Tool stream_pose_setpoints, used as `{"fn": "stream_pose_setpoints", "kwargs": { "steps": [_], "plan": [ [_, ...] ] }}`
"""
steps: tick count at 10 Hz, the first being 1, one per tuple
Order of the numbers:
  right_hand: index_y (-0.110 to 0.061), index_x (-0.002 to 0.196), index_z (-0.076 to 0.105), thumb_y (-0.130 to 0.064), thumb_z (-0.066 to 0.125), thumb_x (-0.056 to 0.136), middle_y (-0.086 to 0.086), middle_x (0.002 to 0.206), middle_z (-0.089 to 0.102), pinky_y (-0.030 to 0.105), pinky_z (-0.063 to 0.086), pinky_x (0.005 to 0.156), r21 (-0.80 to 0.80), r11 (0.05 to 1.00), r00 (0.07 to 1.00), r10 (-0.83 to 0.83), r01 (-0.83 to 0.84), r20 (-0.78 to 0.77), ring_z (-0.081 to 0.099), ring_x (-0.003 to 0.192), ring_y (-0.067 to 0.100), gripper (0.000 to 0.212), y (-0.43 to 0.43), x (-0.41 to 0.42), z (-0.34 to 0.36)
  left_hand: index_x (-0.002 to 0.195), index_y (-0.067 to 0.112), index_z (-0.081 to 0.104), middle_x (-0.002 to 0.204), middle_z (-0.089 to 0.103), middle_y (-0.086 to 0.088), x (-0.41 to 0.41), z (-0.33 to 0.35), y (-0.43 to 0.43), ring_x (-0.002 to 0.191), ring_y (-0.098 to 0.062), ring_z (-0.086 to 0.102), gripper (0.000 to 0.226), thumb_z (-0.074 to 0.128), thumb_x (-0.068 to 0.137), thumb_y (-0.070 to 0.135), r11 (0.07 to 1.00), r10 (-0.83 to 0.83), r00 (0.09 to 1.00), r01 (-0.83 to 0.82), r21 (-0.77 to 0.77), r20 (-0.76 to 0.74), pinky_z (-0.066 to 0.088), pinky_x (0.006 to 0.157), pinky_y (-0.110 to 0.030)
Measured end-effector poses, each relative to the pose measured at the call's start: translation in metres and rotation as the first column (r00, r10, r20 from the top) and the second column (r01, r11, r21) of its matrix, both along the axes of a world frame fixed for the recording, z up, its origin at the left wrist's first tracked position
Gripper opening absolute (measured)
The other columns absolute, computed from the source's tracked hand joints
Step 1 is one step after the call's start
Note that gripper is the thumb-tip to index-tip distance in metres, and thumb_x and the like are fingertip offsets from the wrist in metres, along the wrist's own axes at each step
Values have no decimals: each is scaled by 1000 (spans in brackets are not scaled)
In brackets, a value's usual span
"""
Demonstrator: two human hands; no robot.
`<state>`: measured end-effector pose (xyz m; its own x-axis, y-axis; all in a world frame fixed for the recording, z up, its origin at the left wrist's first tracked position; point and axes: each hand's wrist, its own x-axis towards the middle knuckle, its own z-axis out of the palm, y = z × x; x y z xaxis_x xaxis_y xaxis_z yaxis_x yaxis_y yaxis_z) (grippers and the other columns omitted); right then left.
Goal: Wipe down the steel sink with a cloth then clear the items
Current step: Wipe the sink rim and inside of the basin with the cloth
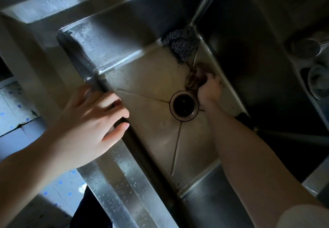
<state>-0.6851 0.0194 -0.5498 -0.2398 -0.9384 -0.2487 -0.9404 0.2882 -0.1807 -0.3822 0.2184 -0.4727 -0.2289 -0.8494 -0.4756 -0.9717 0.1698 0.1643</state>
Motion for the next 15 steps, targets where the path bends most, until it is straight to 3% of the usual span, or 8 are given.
{"fn": "stream_pose_setpoints", "kwargs": {
  "steps": [2,5,6,8,11,12,14,15],
  "plan": [
    [-25,122,54,4,47,80,5,133,45,44,46,91,13,982,979,186,-188,81,45,118,33,52,48,22,-10,102,37,56,112,47,11,-14,41,-4,105,-23,43,26,42,85,50,978,20,998,-31,-206,-57,27,103,-50],
    [-11,123,55,-2,48,85,18,129,54,43,45,95,-64,872,859,-461,485,220,52,117,39,40,53,-23,-6,83,10,71,89,65,-10,-31,117,-13,87,-23,42,22,53,77,23,886,22,976,-120,-448,-216,34,88,-45],
    [-12,120,58,-8,48,88,17,129,56,45,46,98,-5,867,853,-490,499,181,54,116,37,34,14,-22,2,86,16,68,90,61,-6,-26,115,-10,80,-22,46,22,50,82,28,899,27,971,-127,-419,-237,33,92,-40],
    [-21,138,46,-5,49,88,17,150,28,45,34,110,93,992,993,-91,84,78,35,131,43,52,-27,0,2,88,19,65,93,57,-3,-23,105,-9,76,-24,52,17,53,82,30,896,10,968,-121,-427,-252,33,94,-40],
    [-20,118,57,2,45,86,5,139,42,41,40,104,122,923,926,349,-366,140,42,122,31,41,28,13,8,86,19,66,92,58,-3,-25,109,-9,77,-24,53,19,51,82,30,897,40,970,-141,-419,-241,36,93,-41],
    [-21,113,57,6,41,82,4,131,50,35,38,104,106,899,881,384,-425,277,44,119,26,44,41,28,14,85,19,66,92,57,-3,-25,110,-10,77,-24,53,20,50,82,31,899,61,972,-153,-410,-227,35,94,-41],
    [-13,114,58,13,39,83,8,127,53,17,31,94,-6,984,867,160,-178,472,50,116,23,45,27,87,30,82,19,65,90,58,-3,-25,111,-9,78,-23,50,19,50,80,31,891,56,971,-154,-427,-234,34,92,-38],
    [-10,115,59,17,38,78,10,129,52,19,33,100,-103,969,844,248,-226,475,48,118,25,51,13,115,35,81,19,65,90,58,-3,-25,111,-10,80,-20,44,18,51,79,30,882,60,965,-172,-439,-257,33,92,-37]
  ]
}}
